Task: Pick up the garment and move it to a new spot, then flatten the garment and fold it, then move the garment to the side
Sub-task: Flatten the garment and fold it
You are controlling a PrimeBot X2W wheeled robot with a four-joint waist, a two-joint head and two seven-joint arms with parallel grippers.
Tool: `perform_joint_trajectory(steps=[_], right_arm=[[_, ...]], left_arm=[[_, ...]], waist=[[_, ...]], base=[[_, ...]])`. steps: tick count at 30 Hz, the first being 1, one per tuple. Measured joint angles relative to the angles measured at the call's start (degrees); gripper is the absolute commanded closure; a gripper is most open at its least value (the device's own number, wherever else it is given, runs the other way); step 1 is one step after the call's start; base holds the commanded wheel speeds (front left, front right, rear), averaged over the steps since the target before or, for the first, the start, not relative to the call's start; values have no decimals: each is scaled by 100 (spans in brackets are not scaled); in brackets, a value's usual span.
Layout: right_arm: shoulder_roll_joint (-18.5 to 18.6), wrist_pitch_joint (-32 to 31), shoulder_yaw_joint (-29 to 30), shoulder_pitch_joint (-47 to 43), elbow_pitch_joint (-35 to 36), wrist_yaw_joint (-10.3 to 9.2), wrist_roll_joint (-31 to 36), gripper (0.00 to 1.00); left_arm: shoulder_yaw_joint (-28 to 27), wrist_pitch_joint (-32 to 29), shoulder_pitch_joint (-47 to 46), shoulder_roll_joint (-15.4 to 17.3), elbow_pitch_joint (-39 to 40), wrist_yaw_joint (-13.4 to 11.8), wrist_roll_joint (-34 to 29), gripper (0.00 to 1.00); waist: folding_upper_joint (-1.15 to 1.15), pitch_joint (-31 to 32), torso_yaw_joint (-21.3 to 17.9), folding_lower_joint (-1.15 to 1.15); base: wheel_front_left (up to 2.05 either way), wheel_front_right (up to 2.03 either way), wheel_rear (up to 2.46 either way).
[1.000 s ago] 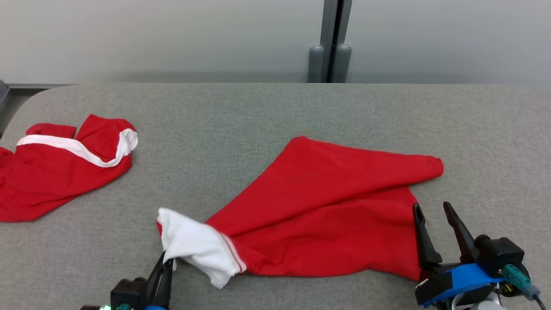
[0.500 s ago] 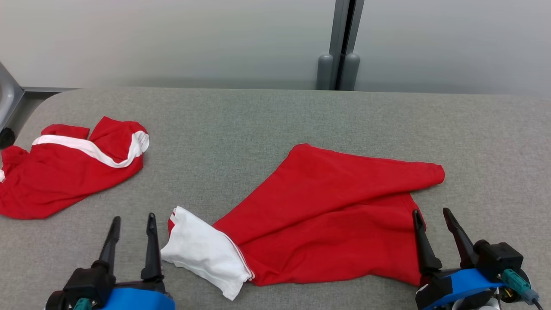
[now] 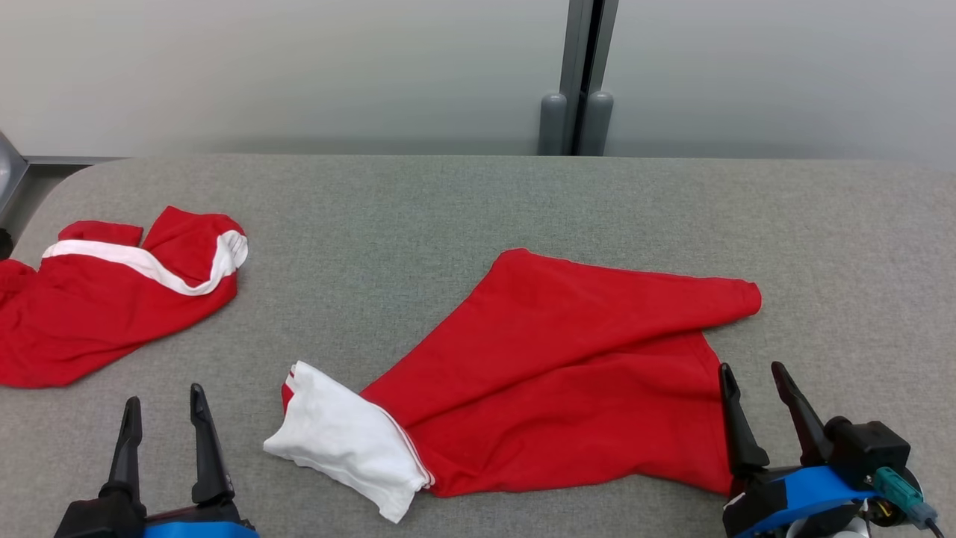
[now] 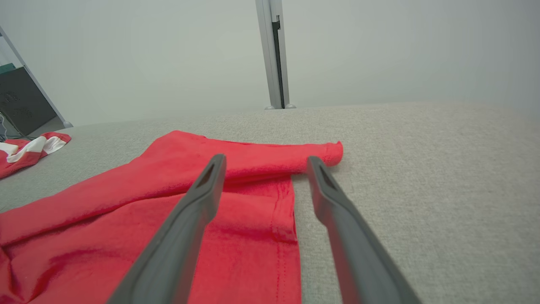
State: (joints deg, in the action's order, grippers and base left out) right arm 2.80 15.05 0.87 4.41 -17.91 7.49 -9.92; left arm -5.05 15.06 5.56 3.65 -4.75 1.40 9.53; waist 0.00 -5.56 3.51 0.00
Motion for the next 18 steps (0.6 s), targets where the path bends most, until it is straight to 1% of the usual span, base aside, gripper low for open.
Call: perform_joint_trajectory(steps=[3,6,9,11,13,16,18], right_arm=[[0,0,-2,3,1,-1,0,0],[1,0,-8,19,2,-1,0,0],[-1,0,-25,104,8,-1,0,0],[-1,0,-26,141,15,0,4,0],[0,0,-36,159,14,0,16,0],[1,0,-40,238,20,-1,15,0],[0,0,-46,260,16,-1,9,0]], left_arm=[[-81,0,4,-37,-1,32,-56,0],[-136,0,-65,-44,-42,120,-148,0],[-130,0,-486,-26,-118,265,-282,0],[-86,0,-905,74,-182,369,-333,0],[63,0,-1351,254,-296,454,-448,0],[402,0,-2068,519,-664,533,-506,0],[671,-1,-2555,675,-995,571,-439,0]], waist=[[0,-18,-29,0],[0,-64,-72,0],[0,-128,-131,0],[0,-178,-182,0],[0,-231,-252,0],[1,-330,-371,0],[1,-391,-462,1]], base=[[0,0,0],[0,0,0],[0,0,0],[0,0,0],[0,0,0],[0,0,0],[0,0,0]])
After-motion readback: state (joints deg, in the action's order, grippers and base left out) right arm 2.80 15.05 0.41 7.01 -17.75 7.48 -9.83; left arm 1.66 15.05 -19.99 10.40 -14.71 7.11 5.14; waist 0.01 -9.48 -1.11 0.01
